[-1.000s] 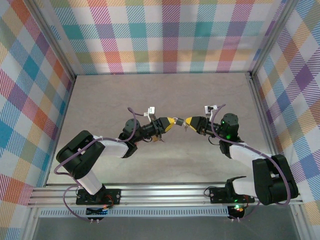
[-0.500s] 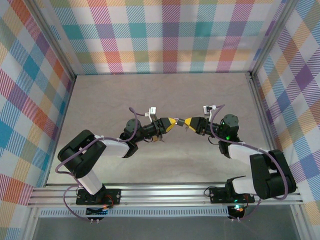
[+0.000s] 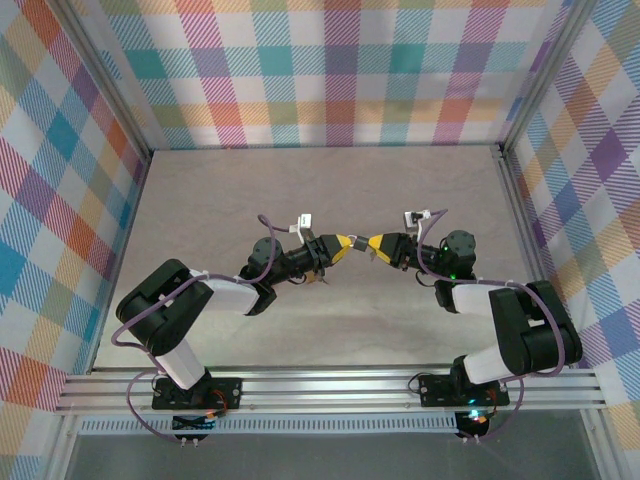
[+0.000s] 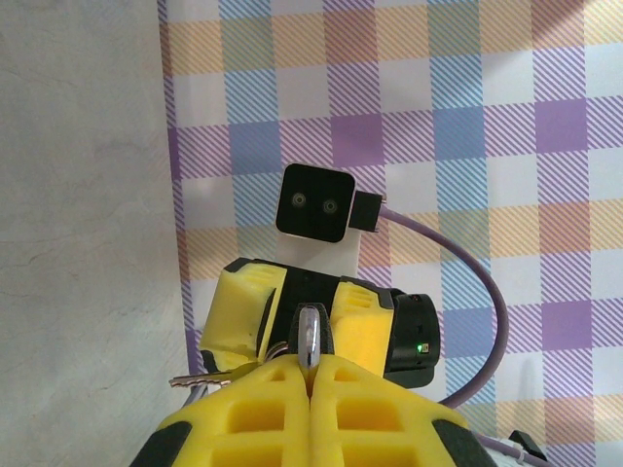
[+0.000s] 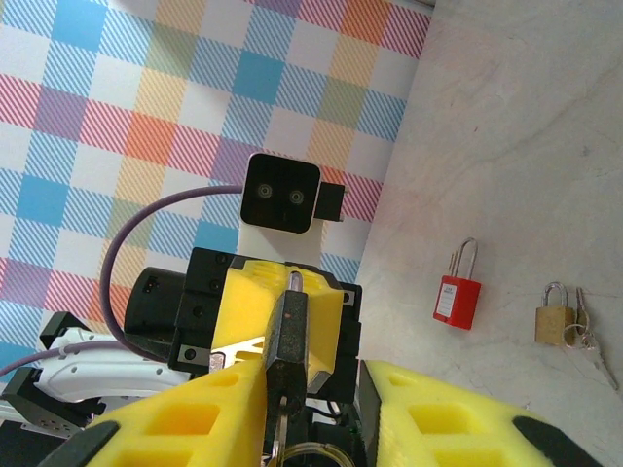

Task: Lock with the key

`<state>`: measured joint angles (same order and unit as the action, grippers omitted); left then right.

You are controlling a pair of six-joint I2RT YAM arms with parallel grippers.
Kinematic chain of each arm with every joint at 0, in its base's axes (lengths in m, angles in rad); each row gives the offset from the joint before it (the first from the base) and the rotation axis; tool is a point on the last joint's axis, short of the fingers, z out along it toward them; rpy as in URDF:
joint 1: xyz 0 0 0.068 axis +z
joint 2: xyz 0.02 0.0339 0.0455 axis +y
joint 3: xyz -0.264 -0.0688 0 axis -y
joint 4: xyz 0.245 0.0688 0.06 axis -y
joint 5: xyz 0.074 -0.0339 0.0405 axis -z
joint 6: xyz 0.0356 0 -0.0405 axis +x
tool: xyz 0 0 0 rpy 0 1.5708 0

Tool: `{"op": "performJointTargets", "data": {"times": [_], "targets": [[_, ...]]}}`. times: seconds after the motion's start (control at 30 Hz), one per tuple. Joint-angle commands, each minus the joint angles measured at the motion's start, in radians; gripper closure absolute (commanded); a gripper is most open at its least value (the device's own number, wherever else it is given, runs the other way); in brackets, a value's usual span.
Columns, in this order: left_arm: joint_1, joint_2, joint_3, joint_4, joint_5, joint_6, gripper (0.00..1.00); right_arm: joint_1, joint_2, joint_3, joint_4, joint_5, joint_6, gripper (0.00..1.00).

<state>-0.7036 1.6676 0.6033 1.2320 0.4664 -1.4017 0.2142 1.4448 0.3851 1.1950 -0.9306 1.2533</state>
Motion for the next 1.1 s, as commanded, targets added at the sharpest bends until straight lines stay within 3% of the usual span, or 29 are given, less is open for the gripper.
{"op": "performJointTargets", "data": {"times": [0.0, 1.07], "targets": [[0.006, 0.008, 0.03, 0.08, 0.008, -0.001, 1.0, -0.006, -0.012, -0.002, 0.021, -0.022, -0.007, 0.71], [0.029, -0.035, 0.015, 0.006, 0.011, 0.064, 1.0, -0.001, -0.058, 0.006, -0.07, -0.032, -0.041, 0.79]]}}
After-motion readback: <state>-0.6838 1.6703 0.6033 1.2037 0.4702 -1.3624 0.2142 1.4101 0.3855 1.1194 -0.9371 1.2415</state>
